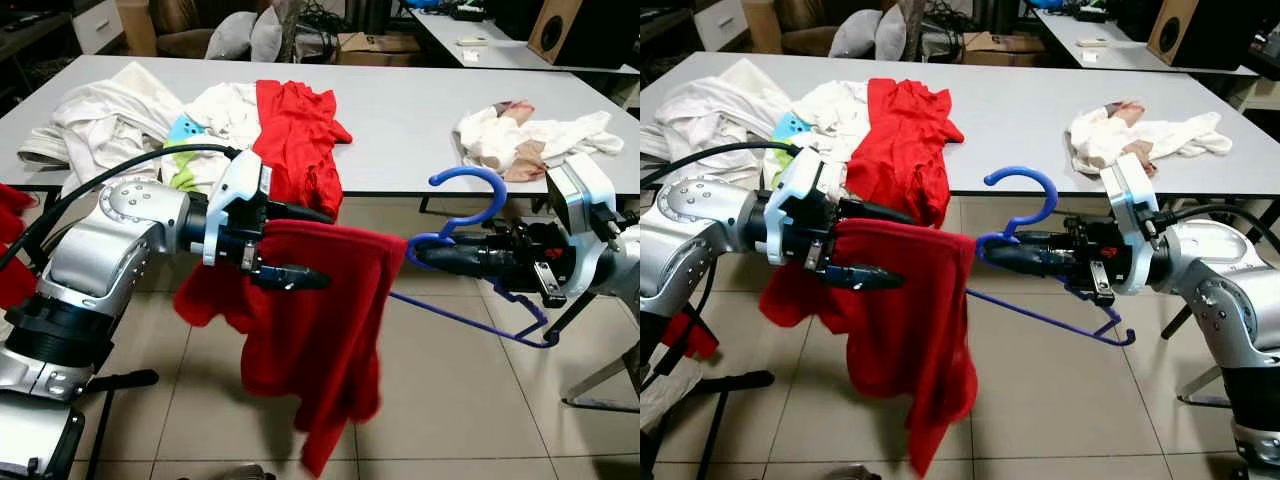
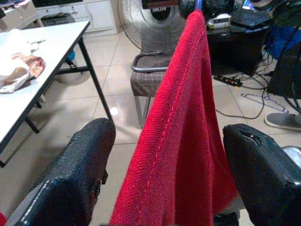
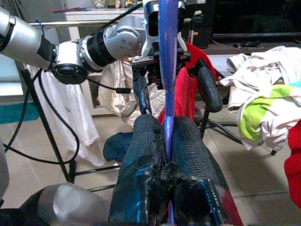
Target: Hang hanger
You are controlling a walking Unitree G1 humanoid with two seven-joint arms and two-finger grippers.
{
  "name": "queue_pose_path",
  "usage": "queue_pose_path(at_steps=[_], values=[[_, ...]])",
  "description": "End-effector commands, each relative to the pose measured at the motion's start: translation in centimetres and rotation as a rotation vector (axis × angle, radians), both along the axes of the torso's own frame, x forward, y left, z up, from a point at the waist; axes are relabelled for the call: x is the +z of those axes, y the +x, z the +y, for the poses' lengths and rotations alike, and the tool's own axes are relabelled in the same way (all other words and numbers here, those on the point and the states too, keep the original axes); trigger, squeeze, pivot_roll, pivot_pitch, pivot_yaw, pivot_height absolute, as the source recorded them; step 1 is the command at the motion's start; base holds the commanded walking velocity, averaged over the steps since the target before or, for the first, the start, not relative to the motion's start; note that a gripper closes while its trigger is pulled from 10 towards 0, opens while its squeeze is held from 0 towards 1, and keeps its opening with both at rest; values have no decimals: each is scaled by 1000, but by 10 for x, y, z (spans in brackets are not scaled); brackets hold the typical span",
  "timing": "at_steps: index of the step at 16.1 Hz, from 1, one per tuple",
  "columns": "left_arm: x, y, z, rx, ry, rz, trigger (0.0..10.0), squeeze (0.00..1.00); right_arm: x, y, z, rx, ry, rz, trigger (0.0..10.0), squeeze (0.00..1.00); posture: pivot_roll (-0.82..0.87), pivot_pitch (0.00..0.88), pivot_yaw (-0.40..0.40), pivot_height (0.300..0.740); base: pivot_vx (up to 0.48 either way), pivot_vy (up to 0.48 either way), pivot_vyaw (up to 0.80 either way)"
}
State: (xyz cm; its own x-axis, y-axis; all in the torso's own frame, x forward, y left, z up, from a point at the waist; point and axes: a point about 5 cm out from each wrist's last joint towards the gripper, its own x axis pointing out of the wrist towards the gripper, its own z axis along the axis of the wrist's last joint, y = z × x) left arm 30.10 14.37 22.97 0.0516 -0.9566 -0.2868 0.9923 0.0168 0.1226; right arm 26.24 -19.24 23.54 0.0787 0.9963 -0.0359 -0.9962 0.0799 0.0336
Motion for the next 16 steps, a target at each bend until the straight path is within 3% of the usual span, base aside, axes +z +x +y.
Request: queue_pose_path(at_steps=[1,4,6,8,11,14,16], values=[[0,11,62,264,37,42,10000,0,24,-4,-27,-36,17,-76,10000,0,-38,0,-5,740,0,0,0],[-2,11,61,275,43,35,10000,0,24,-2,-28,-62,16,-85,10000,0,-37,0,-7,740,0,0,0],[2,9,38,213,-28,33,10000,0,14,7,-18,-132,-43,-93,10000,0,-37,0,-6,740,0,0,0],[10,10,27,191,-66,13,10000,0,-1,10,-10,-165,-131,-102,10000,0,-37,0,-6,740,0,0,0],[24,13,32,186,-87,-6,10000,0,-11,11,-9,-182,-199,-102,10000,0,-38,0,-5,740,0,0,0],[22,14,42,217,-40,-19,10000,0,-11,9,-13,-179,-211,-101,10000,0,-38,0,-8,740,0,0,0],[23,14,42,221,-53,-25,10000,0,-13,7,-14,-173,-241,-101,10000,0,-37,0,-11,740,0,0,0]])
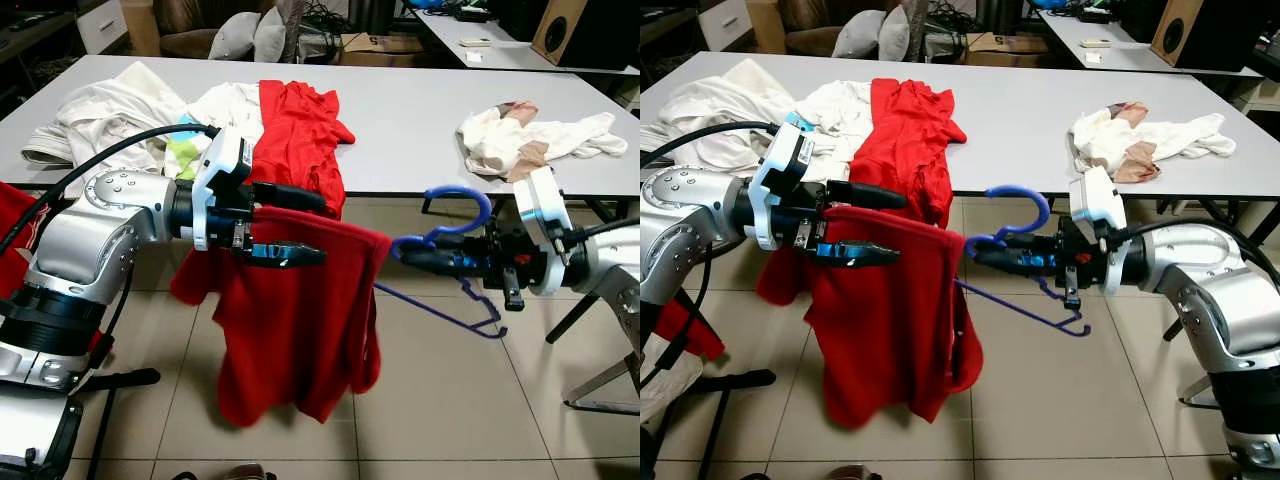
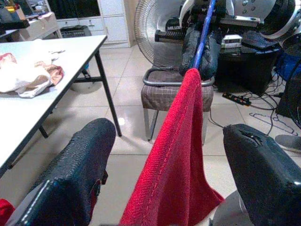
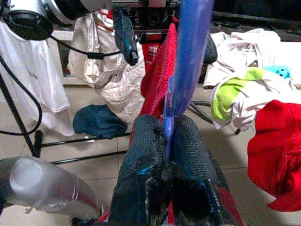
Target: Hang hanger
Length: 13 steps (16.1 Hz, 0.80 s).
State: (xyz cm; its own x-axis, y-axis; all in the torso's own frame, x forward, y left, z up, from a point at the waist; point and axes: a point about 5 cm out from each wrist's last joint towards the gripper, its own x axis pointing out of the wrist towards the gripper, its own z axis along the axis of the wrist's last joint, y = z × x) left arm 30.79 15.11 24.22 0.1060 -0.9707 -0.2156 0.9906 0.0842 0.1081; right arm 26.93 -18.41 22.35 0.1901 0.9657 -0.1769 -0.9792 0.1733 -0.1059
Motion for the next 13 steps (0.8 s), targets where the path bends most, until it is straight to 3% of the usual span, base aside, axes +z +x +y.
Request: queue_pose_path(at_steps=[1,2,3,4,6,7,10,13], values=[[12,6,32,141,9,-21,10000,0,-4,0,-22,-73,-95,20,10000,0,-36,0,-13,740,0,0,0],[12,5,30,131,3,-9,10000,0,-5,0,-21,-71,-106,18,10000,0,-36,0,-13,740,0,0,0],[12,5,26,119,-21,10,10000,1000,-6,1,-20,-80,-107,18,10000,0,-36,0,-13,740,0,0,0],[13,4,20,97,-66,51,10000,1000,-6,4,-19,-95,-108,11,10000,0,-35,0,-13,740,0,0,0],[11,5,12,103,-51,-16,10000,1000,-7,6,-19,-114,-116,7,10000,0,-38,0,-12,740,0,0,0],[12,6,10,112,-47,-44,10000,31,-7,6,-19,-118,-117,8,10000,0,-38,0,-12,740,0,0,0],[29,19,10,242,-211,-170,10000,0,-18,4,-21,-118,-210,12,10000,0,-40,0,-13,740,0,0,0],[22,14,4,190,-283,-5,10000,0,-15,7,-17,-135,-179,-8,10000,0,-39,0,-9,740,0,0,0]])
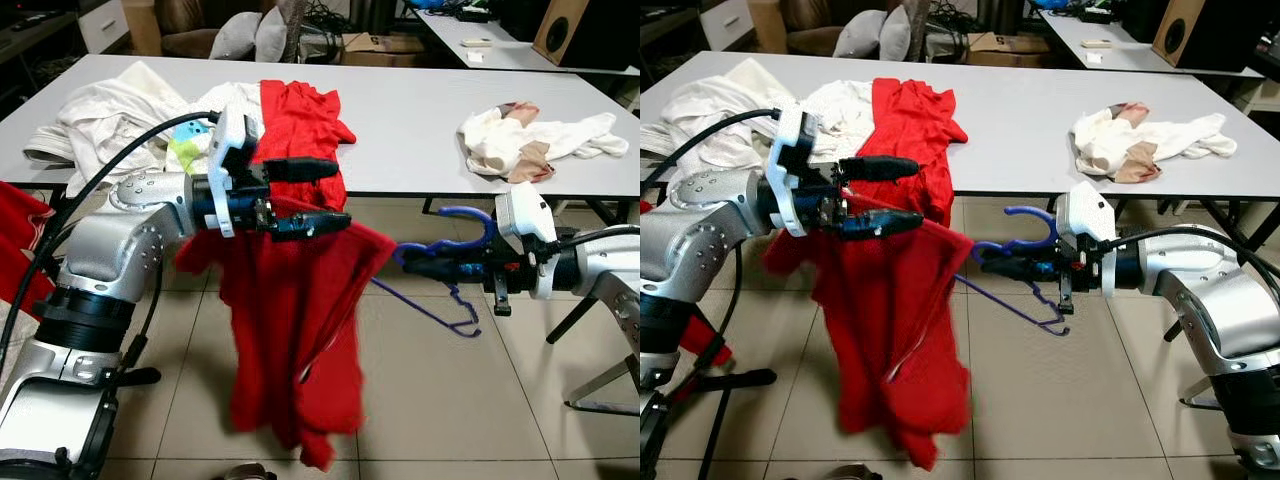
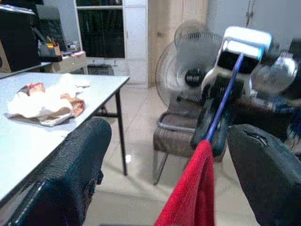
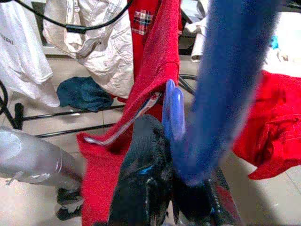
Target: Hang hanger
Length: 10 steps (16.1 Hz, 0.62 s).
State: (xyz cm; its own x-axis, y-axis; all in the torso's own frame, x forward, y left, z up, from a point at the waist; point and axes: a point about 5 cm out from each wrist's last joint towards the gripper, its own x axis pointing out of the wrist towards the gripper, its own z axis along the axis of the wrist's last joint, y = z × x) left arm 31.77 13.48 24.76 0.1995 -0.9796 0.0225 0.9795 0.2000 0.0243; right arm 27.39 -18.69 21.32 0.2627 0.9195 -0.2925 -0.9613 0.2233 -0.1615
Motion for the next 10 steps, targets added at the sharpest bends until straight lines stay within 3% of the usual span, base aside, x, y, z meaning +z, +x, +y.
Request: queue_pose_path(at_steps=[1,3,5,7,9,10], values=[[14,5,18,102,-75,-18,10000,0,-1,4,-14,-81,-27,12,10000,0,-41,0,-7,740,0,0,0],[7,4,14,126,-110,7,10000,0,3,10,-15,-137,7,-28,10000,0,-42,0,-6,740,0,0,0],[3,2,15,133,-84,1,10000,0,5,14,-17,-173,25,-40,10000,0,-40,0,-9,740,0,0,0],[-3,0,21,145,36,-32,10000,0,8,14,-20,-175,26,-46,10000,0,-39,0,-11,740,0,0,0],[9,1,30,160,-53,-12,10000,0,9,12,-23,-149,9,-41,10000,0,-38,0,-12,740,0,0,0],[6,0,32,155,-14,-25,10000,0,10,11,-24,-139,12,-41,10000,0,-35,0,-13,740,0,0,0]])
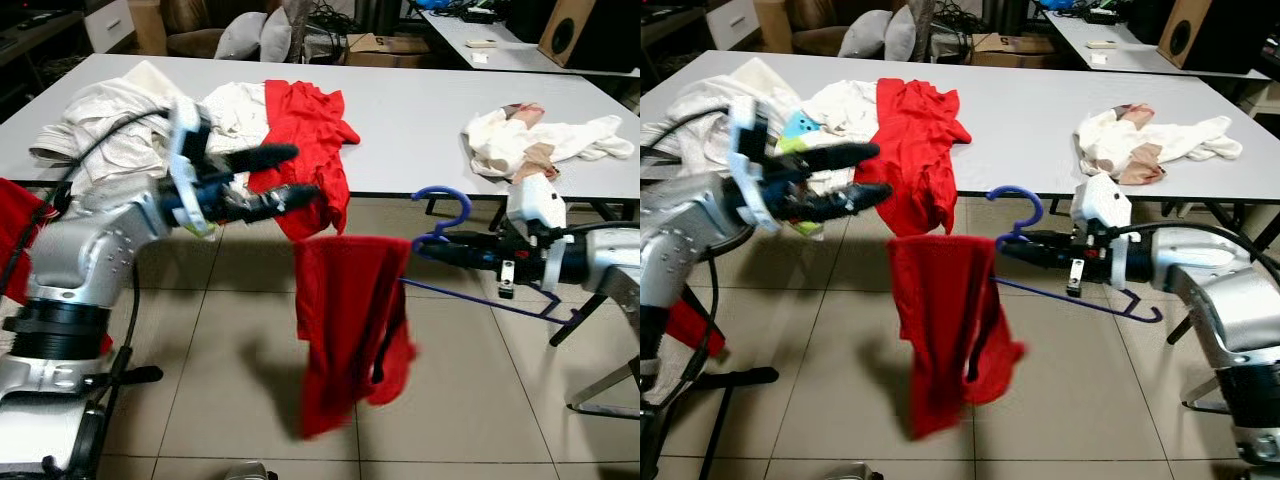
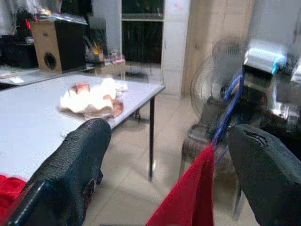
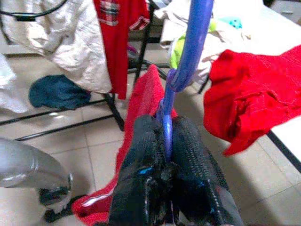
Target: Hang hanger
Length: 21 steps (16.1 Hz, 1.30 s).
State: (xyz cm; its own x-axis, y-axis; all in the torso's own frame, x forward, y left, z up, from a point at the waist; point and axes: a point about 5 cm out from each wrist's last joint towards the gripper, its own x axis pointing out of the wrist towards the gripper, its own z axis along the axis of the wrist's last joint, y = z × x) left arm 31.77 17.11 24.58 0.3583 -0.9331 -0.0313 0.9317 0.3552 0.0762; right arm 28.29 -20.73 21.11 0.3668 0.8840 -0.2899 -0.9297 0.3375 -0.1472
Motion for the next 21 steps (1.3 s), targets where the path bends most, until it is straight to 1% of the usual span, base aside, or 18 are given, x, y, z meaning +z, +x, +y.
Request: queue_pose_path(at_steps=[1,2,3,4,5,6,7,8,9,10,12,13,14,15,16,18,20,21], values=[[-15,-3,5,-9,189,-17,10000,0,20,-5,-7,40,48,-74,10000,0,-34,0,-14,740,0,0,0],[-21,-3,9,-4,242,-10,10000,0,23,-8,-9,60,71,-75,10000,0,-32,0,-14,740,0,0,0],[-28,-1,16,14,273,10,10000,0,31,-13,-14,104,120,-81,10000,0,-36,0,-6,740,0,0,0],[-29,1,24,32,229,57,10000,1000,38,-16,-21,130,144,-95,10000,0,-38,0,-3,740,0,0,0],[-30,0,31,36,222,86,10000,1000,41,-19,-28,140,150,-74,10000,0,-42,0,1,740,0,0,0],[-31,0,34,38,229,81,10000,1000,44,-21,-33,149,162,-54,10000,0,-44,0,5,740,0,0,0],[-31,0,34,31,209,75,10000,984,46,-22,-36,156,175,-46,10000,0,-44,0,5,740,0,0,0],[-31,-2,27,8,184,58,10000,267,48,-23,-38,164,196,-43,10000,0,-41,0,-1,740,0,0,0],[-34,-3,21,-14,177,61,10000,0,50,-23,-38,168,210,-44,10000,0,-42,0,-1,740,0,0,0],[-38,-3,21,-15,188,78,10000,0,50,-23,-38,170,211,-43,10000,0,-42,0,-1,740,0,0,0],[-43,-2,24,-10,210,104,6863,0,52,-23,-39,179,218,-42,10000,0,-42,0,1,740,0,0,0],[-46,-3,25,-18,222,109,78,0,55,-22,-40,183,229,-45,10000,0,-43,0,2,740,0,0,0],[-47,-4,25,-28,215,118,0,0,56,-22,-40,184,233,-46,10000,0,-44,0,2,740,0,0,0],[-47,-8,23,-62,176,145,0,0,57,-22,-40,185,237,-47,10000,0,-45,0,2,740,0,0,0],[-46,-10,22,-80,160,155,0,0,57,-22,-41,185,237,-47,10000,0,-45,0,3,740,0,0,0],[-48,-19,21,-159,136,222,0,0,58,-21,-41,185,239,-49,10000,0,-47,0,3,740,0,0,0],[-53,-21,18,-168,126,239,0,0,59,-21,-41,187,243,-49,10000,0,-46,0,1,740,0,0,0],[-54,-20,15,-165,104,238,0,0,59,-20,-40,189,243,-49,10000,0,-46,0,1,740,0,0,0]])
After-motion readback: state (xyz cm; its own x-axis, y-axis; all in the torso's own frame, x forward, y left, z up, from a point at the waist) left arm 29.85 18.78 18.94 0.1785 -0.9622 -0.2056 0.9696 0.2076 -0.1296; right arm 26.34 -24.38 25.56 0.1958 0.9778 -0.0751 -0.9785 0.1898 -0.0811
